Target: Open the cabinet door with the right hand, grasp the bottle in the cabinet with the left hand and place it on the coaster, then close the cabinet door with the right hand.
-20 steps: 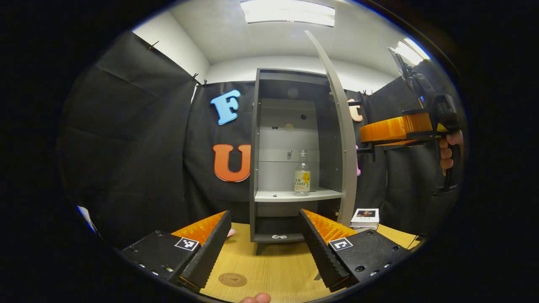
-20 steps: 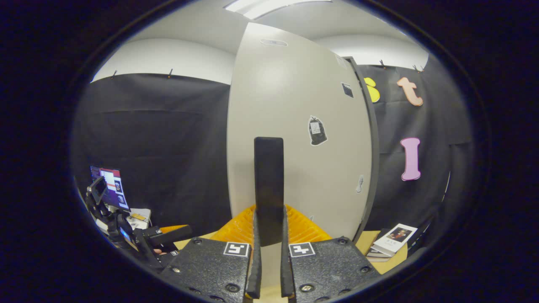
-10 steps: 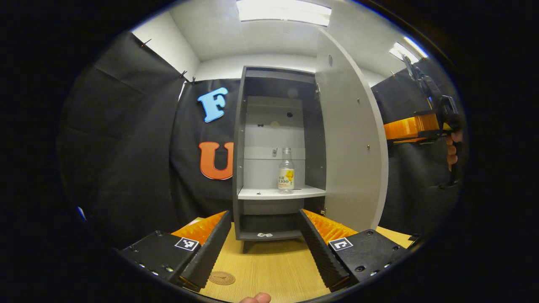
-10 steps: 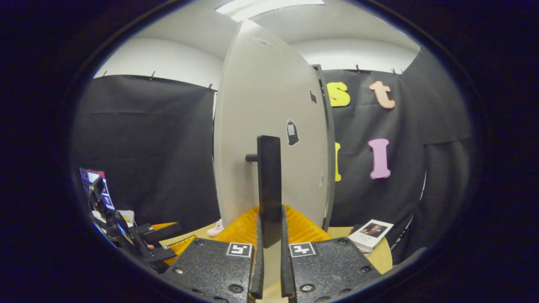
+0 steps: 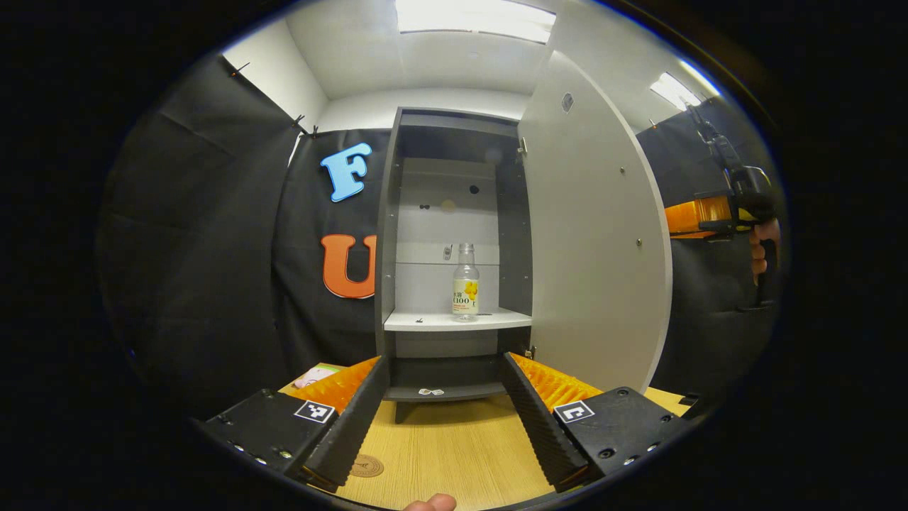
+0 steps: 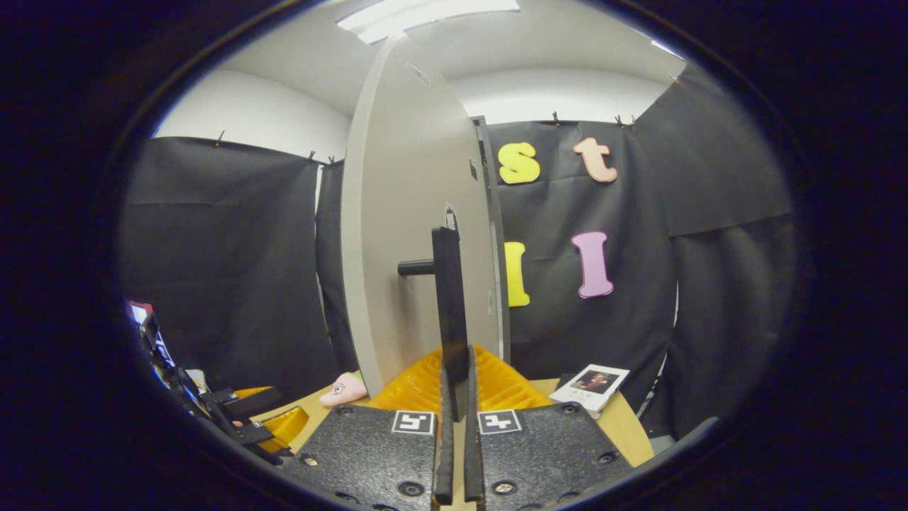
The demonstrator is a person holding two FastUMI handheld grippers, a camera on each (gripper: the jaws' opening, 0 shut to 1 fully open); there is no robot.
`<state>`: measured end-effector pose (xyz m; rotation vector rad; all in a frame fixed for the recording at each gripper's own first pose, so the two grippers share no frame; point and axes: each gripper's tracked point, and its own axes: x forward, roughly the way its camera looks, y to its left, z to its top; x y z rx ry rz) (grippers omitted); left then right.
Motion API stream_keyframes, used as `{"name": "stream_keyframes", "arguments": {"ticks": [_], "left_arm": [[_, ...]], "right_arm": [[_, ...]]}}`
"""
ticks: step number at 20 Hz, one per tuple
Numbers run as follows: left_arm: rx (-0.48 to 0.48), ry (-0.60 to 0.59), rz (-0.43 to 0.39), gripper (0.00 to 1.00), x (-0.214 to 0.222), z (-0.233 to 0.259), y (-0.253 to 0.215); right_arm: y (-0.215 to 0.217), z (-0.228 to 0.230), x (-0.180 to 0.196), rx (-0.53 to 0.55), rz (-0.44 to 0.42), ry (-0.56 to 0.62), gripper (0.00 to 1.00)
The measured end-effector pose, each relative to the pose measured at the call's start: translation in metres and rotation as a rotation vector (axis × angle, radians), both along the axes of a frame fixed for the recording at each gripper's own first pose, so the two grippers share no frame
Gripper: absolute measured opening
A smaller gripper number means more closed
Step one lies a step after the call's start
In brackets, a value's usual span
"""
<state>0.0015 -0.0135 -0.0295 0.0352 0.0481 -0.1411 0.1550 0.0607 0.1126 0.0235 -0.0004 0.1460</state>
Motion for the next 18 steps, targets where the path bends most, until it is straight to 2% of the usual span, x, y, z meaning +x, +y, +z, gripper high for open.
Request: {"name": "stream_keyframes", "arguments": {"ticks": [4, 11, 13, 18], "left_arm": [[-0.002, 0.006, 0.011, 0.96, -0.002, -0.003, 0.004], [-0.003, 0.012, 0.014, 0.96, -0.003, -0.005, 0.003], [-0.004, 0.016, 0.008, 0.96, -0.003, -0.006, -0.001], [-0.009, 0.032, -0.012, 0.96, -0.003, -0.009, -0.012]], "right_arm": [[-0.022, 0.003, 0.002, -0.043, -0.06, -0.012, 0.09], [-0.043, 0.004, 0.004, -0.002, -0.107, -0.025, 0.09], [-0.049, 0.006, 0.004, -0.002, -0.125, -0.028, 0.06], [-0.046, 0.006, -0.009, 0.006, -0.091, -0.033, 0.05]]}}
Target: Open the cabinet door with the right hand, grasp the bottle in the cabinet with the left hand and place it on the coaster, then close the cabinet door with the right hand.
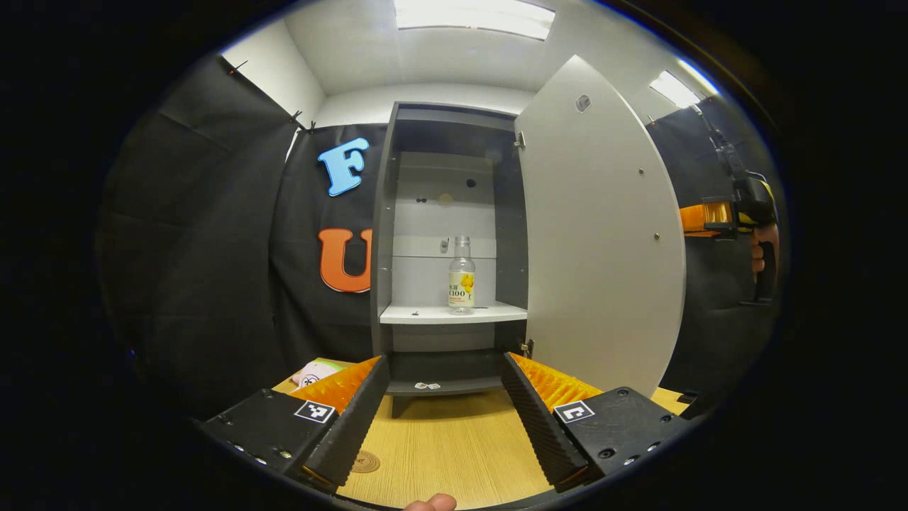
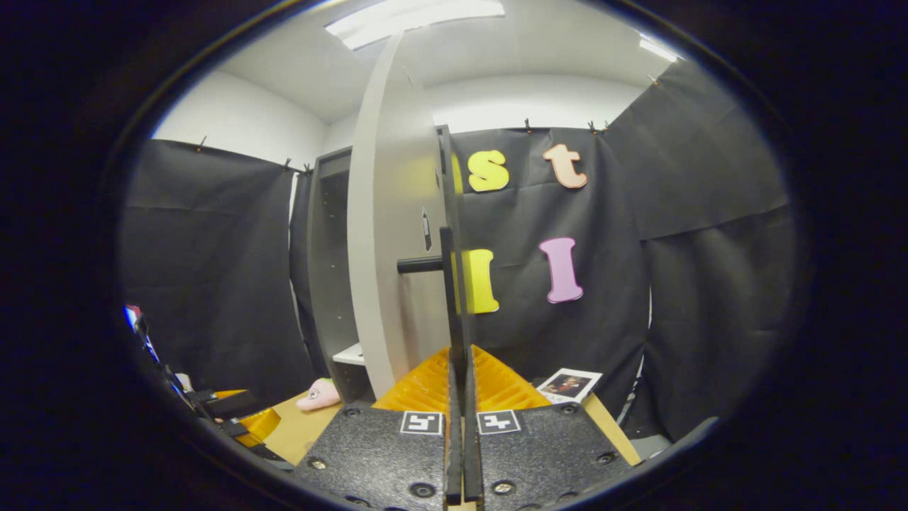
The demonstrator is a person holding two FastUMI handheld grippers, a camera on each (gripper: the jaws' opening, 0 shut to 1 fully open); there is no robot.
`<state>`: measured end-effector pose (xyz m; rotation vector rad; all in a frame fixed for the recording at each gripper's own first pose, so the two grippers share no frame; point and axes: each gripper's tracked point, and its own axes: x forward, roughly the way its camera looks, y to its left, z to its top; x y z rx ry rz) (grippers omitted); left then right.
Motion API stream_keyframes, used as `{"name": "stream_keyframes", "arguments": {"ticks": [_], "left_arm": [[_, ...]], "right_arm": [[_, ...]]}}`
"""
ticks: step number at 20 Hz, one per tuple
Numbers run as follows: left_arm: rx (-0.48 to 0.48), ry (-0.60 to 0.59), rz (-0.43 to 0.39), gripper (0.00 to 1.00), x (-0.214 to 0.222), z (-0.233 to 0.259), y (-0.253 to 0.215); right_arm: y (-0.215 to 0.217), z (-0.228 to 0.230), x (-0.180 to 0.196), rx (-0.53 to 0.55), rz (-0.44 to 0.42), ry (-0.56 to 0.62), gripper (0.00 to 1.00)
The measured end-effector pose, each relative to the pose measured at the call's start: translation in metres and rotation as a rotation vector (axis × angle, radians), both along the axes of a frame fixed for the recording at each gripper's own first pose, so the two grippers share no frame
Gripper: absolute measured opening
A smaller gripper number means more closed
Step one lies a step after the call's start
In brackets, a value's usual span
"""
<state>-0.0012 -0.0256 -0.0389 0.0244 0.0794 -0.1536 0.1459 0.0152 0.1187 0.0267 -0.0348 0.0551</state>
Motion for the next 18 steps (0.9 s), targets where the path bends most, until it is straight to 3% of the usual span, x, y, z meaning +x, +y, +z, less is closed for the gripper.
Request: {"name": "stream_keyframes", "arguments": {"ticks": [3, 5, 6, 8, 9, 11, 13, 14, 17, 18], "left_arm": [[-0.012, -0.005, 0.003, 0.96, 0.002, 0.003, -0.002], [-0.004, 0.001, 0.005, 0.96, 0.001, 0.001, -0.003], [-0.005, 0.003, 0.002, 0.96, 0.001, 0.0, -0.004], [-0.002, 0.009, -0.004, 0.96, 0.0, 0.0, -0.006], [0.001, 0.009, -0.006, 0.96, 0.0, 0.0, -0.007], [0.008, 0.01, -0.002, 0.96, -0.002, 0.0, -0.007], [0.009, 0.012, 0.003, 0.96, -0.003, 0.0, -0.007], [0.009, 0.012, 0.005, 0.96, -0.003, 0.0, -0.007], [0.016, 0.009, 0.013, 0.96, -0.003, 0.003, -0.007], [0.019, 0.005, 0.017, 0.96, -0.003, 0.004, -0.006]], "right_arm": [[-0.002, -0.002, -0.019, 0.014, 0.011, -0.002, 0.05], [-0.014, -0.006, -0.03, 0.02, -0.024, -0.002, 0.05], [-0.02, -0.006, -0.033, 0.019, -0.039, -0.001, 0.0], [-0.03, -0.005, -0.033, 0.032, -0.075, -0.003, 0.05], [-0.035, -0.006, -0.031, 0.032, -0.096, -0.001, 0.0], [-0.043, -0.01, -0.028, 0.022, -0.124, 0.01, 0.05], [-0.039, -0.011, -0.024, 0.015, -0.117, 0.01, 0.17], [-0.041, -0.014, -0.023, 0.005, -0.114, 0.016, 0.29], [-0.047, -0.015, -0.015, -0.018, -0.134, 0.015, 0.41], [-0.047, -0.014, -0.013, -0.019, -0.135, 0.009, 0.52]]}}
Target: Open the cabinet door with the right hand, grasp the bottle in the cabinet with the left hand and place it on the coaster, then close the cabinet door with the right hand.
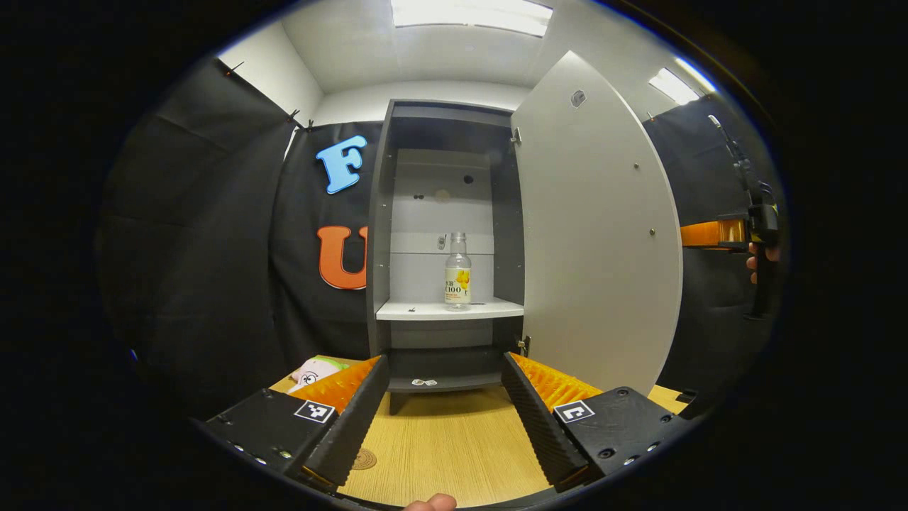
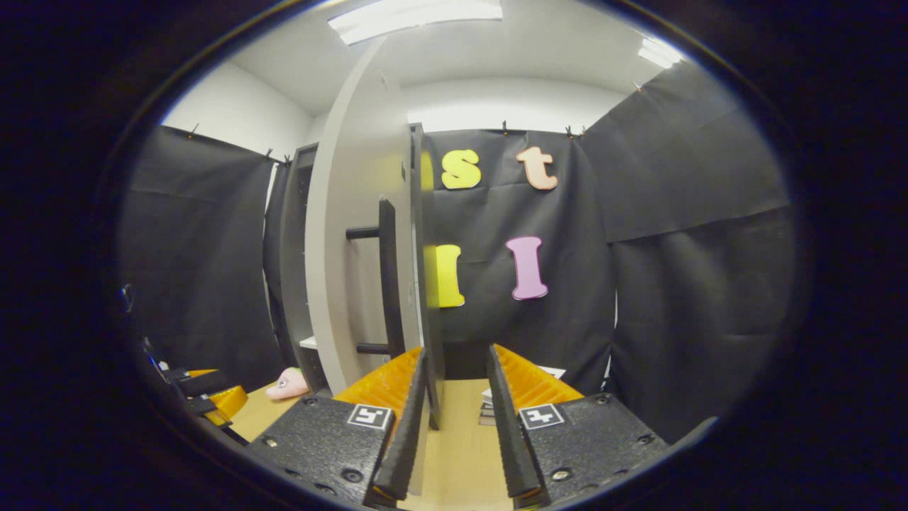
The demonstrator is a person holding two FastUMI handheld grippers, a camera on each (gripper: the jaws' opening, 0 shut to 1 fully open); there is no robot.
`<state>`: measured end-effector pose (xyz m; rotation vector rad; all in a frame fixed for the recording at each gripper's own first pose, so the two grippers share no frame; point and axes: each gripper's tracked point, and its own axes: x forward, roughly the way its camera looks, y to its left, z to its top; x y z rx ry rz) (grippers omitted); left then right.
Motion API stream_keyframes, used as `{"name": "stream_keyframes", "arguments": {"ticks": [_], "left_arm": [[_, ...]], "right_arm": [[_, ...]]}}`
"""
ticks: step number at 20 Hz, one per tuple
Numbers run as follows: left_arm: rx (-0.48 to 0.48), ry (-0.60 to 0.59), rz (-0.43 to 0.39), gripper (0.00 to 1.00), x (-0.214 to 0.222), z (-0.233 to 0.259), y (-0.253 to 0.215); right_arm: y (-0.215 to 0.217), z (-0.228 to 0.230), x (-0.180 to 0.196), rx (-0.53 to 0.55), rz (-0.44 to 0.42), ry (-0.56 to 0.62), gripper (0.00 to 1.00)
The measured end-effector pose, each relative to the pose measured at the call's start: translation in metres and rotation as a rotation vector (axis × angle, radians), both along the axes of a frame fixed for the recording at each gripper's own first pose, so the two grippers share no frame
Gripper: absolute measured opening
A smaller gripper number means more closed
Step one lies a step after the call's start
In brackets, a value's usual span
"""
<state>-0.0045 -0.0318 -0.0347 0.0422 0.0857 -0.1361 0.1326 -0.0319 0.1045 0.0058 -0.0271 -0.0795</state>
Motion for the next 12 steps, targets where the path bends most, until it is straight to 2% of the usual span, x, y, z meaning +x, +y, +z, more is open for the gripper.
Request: {"name": "stream_keyframes", "arguments": {"ticks": [1, 2, 3, 7, 10, 12], "left_arm": [[0.002, -0.003, 0.004, 0.96, 0.0, 0.001, 0.001], [0.003, -0.005, 0.008, 0.96, 0.0, 0.002, 0.002], [0.003, -0.007, 0.011, 0.96, 0.0, 0.002, 0.002], [0.012, -0.014, 0.019, 0.96, 0.006, 0.006, 0.003], [0.004, -0.015, 0.014, 0.96, 0.012, 0.008, 0.0], [0.0, -0.012, 0.007, 0.96, 0.017, 0.008, -0.002]], "right_arm": [[-0.001, 0.001, 0.001, 0.001, -0.001, -0.009, 0.56], [-0.002, 0.002, 0.002, 0.001, -0.004, -0.012, 0.65], [-0.004, 0.002, 0.0, 0.0, -0.017, -0.014, 0.7], [-0.008, 0.003, 0.001, 0.01, -0.02, -0.021, 0.79], [-0.014, 0.002, 0.0, 0.026, -0.024, -0.034, 0.92], [-0.014, 0.001, 0.001, 0.042, -0.02, -0.037, 0.96]]}}
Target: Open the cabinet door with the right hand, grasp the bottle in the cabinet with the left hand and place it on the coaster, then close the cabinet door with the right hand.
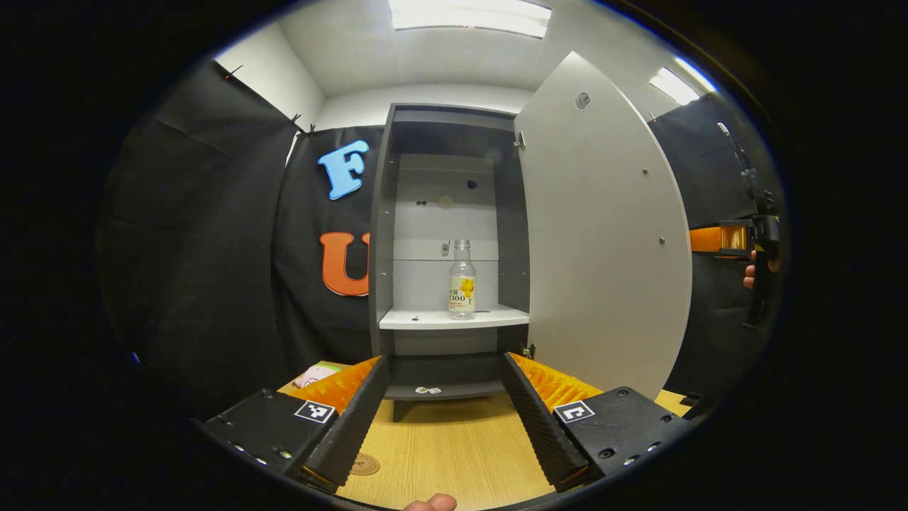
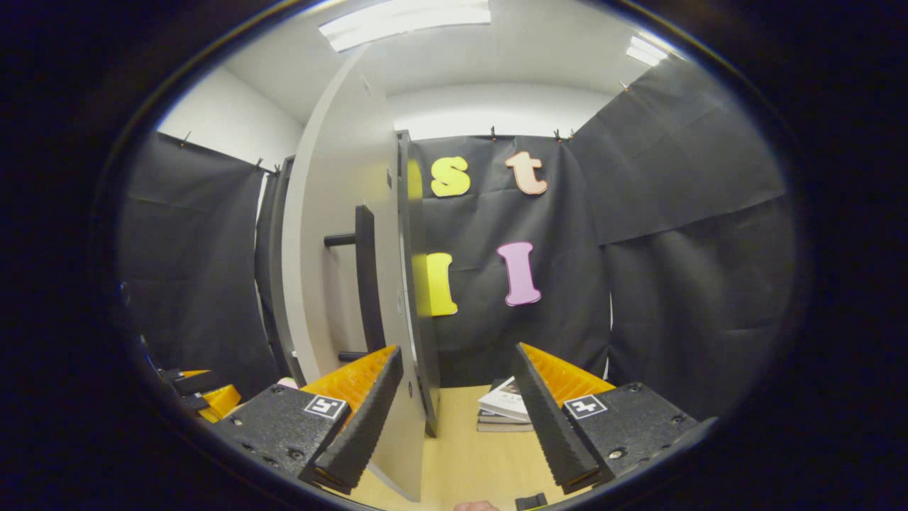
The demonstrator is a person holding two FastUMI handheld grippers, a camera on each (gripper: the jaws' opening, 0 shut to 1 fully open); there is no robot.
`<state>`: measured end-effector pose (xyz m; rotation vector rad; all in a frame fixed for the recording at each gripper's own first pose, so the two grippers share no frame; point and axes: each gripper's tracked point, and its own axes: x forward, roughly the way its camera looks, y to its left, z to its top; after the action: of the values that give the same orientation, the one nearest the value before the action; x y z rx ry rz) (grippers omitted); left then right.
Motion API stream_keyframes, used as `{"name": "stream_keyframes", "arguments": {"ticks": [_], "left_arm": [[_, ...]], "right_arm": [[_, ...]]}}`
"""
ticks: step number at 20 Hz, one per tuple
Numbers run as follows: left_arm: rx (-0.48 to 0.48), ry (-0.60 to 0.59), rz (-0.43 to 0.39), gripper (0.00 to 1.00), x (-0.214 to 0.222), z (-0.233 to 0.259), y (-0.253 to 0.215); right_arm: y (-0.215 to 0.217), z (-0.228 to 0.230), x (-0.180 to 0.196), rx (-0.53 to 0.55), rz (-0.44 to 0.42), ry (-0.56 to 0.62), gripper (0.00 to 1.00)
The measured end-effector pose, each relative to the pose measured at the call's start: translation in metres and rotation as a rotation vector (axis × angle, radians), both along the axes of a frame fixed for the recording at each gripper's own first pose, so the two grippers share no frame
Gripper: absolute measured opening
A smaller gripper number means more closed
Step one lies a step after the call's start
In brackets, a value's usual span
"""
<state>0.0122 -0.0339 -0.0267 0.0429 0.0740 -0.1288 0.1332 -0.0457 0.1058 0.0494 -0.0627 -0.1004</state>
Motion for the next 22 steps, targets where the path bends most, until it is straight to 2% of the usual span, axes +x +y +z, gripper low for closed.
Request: {"name": "stream_keyframes", "arguments": {"ticks": [8, 17, 22], "left_arm": [[-0.006, -0.042, -0.057, 0.95, 0.057, 0.028, -0.023], [-0.021, -0.153, -0.15, 0.95, 0.166, 0.09, -0.07], [0.02, -0.198, -0.11, 0.96, 0.241, 0.102, -0.08]], "right_arm": [[-0.003, 0.003, 0.0, -0.047, -0.011, -0.02, 0.96], [-0.001, 0.007, -0.003, 0.032, 0.013, -0.04, 0.96], [-0.001, 0.008, -0.001, 0.029, 0.018, -0.054, 0.96]]}}
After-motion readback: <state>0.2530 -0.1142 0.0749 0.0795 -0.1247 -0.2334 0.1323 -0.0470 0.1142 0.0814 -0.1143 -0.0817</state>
